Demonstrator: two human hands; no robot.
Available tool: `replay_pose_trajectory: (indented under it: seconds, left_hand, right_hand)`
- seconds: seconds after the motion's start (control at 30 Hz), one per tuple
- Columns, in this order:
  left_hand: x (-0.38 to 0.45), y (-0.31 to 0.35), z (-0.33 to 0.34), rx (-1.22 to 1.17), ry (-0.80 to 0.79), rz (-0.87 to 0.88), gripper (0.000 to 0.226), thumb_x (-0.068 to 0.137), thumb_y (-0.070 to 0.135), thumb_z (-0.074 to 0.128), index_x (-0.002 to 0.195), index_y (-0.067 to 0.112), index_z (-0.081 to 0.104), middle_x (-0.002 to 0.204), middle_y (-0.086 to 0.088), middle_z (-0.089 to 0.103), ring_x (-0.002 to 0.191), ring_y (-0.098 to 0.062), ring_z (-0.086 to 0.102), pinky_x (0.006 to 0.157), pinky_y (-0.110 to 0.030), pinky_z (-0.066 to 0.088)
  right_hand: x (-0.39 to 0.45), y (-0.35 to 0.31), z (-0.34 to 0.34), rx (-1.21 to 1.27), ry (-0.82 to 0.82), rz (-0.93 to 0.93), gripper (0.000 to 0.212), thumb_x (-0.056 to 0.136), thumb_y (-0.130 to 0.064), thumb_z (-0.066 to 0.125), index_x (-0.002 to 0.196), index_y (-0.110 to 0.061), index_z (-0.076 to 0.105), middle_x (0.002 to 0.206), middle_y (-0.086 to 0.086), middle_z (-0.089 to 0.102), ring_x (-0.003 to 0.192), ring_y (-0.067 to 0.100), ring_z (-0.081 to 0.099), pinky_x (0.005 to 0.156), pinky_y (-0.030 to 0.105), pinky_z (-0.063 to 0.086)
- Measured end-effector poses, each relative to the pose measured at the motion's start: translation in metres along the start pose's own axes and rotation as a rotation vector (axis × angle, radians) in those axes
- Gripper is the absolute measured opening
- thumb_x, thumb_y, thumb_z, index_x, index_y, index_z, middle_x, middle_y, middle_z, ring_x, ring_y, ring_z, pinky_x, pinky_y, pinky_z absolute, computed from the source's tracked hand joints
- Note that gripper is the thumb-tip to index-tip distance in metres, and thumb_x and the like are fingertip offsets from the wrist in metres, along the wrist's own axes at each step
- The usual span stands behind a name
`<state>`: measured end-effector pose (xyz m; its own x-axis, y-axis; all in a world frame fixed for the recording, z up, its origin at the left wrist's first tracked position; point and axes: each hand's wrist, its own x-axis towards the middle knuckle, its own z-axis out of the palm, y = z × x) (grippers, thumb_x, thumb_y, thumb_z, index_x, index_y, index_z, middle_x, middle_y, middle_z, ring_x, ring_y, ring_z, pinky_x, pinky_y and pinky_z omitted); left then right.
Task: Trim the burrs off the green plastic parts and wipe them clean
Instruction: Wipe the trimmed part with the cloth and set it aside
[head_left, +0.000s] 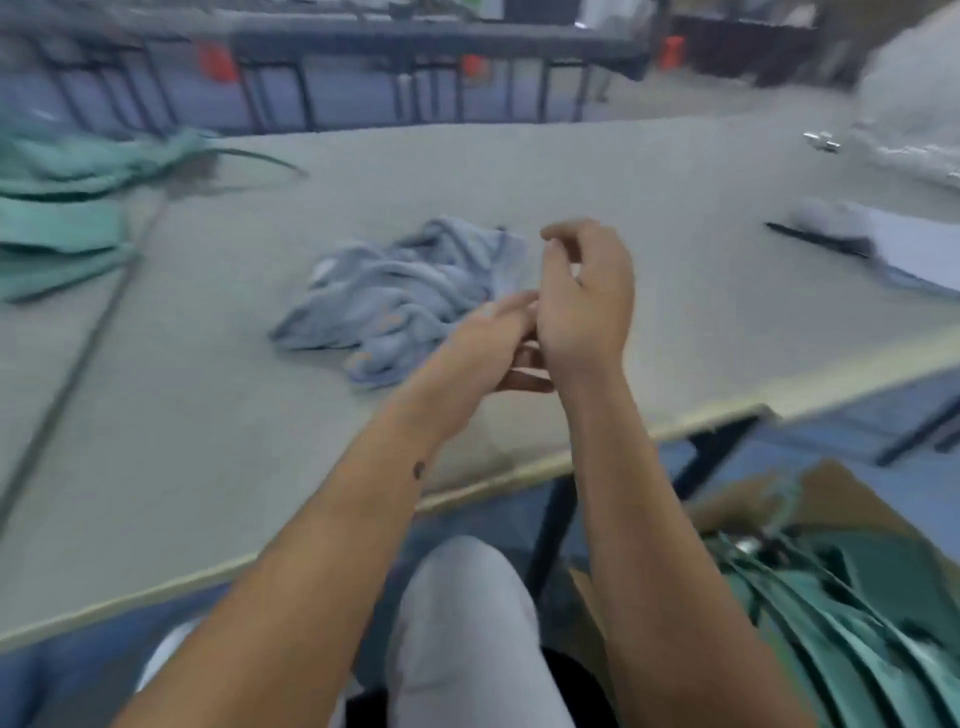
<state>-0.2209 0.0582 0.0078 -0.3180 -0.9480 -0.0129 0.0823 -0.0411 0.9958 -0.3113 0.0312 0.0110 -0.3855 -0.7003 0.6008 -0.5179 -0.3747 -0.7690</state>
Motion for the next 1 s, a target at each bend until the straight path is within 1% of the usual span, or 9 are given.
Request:
replay_pose_trajectory:
  seconds: [0.1,0.23,0.43,0.57,0.67,0.77,0.87,0.93,1.0]
  left_hand:
    - [-0.013,0.017,-0.075,0.075,0.323,0.058,0.040,0.098,0.007,0.039,0.076,0.020,0.070,0.059,0.005,0.067,0.053,-0.007,0.063,0.049,-0.022,0.054]
    - [-0.023,0.016,-0.165,0.196,0.639,0.097,0.031,0.094,0.002,0.040,0.082,0.018,0.063,0.064,-0.003,0.064,0.054,-0.014,0.061,0.054,-0.024,0.050]
    - [-0.011,-0.010,-0.250,0.305,0.873,0.045,0.032,0.089,0.002,0.045,0.064,0.019,0.054,0.045,0.010,0.054,0.048,-0.007,0.049,0.051,-0.026,0.038]
    - [0.002,-0.020,-0.278,0.532,0.931,0.048,0.027,0.085,0.004,0.047,0.072,0.022,0.062,0.072,0.005,0.063,0.076,-0.018,0.057,0.071,-0.031,0.045]
    - [0.002,-0.013,-0.311,0.947,1.069,0.102,0.026,0.083,0.006,0.049,0.083,0.022,0.070,0.105,0.001,0.067,0.105,-0.021,0.054,0.088,-0.030,0.040]
    - [-0.002,-0.005,-0.356,1.302,1.084,-0.056,0.027,0.088,0.015,0.053,0.108,0.023,0.068,0.154,-0.007,0.035,0.140,-0.030,0.024,0.111,-0.037,0.024]
    - [-0.015,-0.007,-0.391,1.268,0.929,-0.425,0.058,0.096,0.035,0.043,0.151,0.024,0.027,0.164,-0.008,-0.001,0.150,-0.029,0.000,0.120,-0.049,0.007]
    - [-0.023,-0.015,-0.398,1.298,0.809,-0.576,0.064,0.100,0.046,0.030,0.156,0.023,0.008,0.164,-0.006,-0.001,0.150,-0.026,0.001,0.120,-0.054,0.008]
    - [-0.031,-0.018,-0.395,1.442,0.743,-0.600,0.064,0.100,0.055,0.020,0.155,0.025,0.012,0.163,-0.006,0.011,0.149,-0.027,0.012,0.116,-0.057,0.013]
  right_hand:
    - [-0.005,-0.040,0.086,0.100,-0.264,-0.096,0.019,0.086,-0.010,0.050,0.091,-0.010,0.068,0.095,0.010,0.068,0.095,0.026,0.059,0.091,0.039,0.042]
    - [-0.026,-0.069,0.179,0.064,-0.573,-0.224,0.017,0.089,-0.009,0.051,0.092,-0.011,0.068,0.098,0.012,0.067,0.098,0.029,0.057,0.090,0.040,0.040]
    - [-0.058,-0.075,0.244,0.058,-0.788,-0.214,0.019,0.091,-0.014,0.048,0.098,-0.015,0.065,0.099,0.008,0.064,0.096,0.025,0.056,0.085,0.041,0.044]
    - [-0.064,-0.057,0.253,-0.067,-0.852,-0.184,0.026,0.093,-0.018,0.047,0.116,-0.018,0.060,0.111,0.006,0.062,0.105,0.024,0.057,0.090,0.041,0.045]
    - [-0.063,-0.046,0.251,-0.118,-0.870,-0.232,0.031,0.093,-0.018,0.049,0.122,-0.014,0.059,0.117,0.009,0.061,0.110,0.027,0.055,0.095,0.045,0.043]
    - [-0.059,-0.043,0.246,-0.053,-0.839,-0.232,0.026,0.094,-0.015,0.049,0.117,-0.012,0.063,0.114,0.008,0.060,0.108,0.026,0.055,0.095,0.043,0.042]
    - [-0.055,-0.042,0.242,-0.106,-0.814,-0.246,0.025,0.095,-0.017,0.048,0.114,-0.013,0.064,0.112,0.006,0.060,0.105,0.024,0.054,0.092,0.042,0.043]
    - [-0.054,-0.043,0.241,-0.135,-0.802,-0.269,0.025,0.096,-0.019,0.047,0.114,-0.014,0.064,0.111,0.004,0.060,0.104,0.023,0.054,0.091,0.044,0.044]
    - [-0.054,-0.045,0.240,-0.118,-0.803,-0.270,0.025,0.096,-0.020,0.047,0.113,-0.015,0.064,0.110,0.002,0.060,0.103,0.022,0.055,0.090,0.044,0.045]
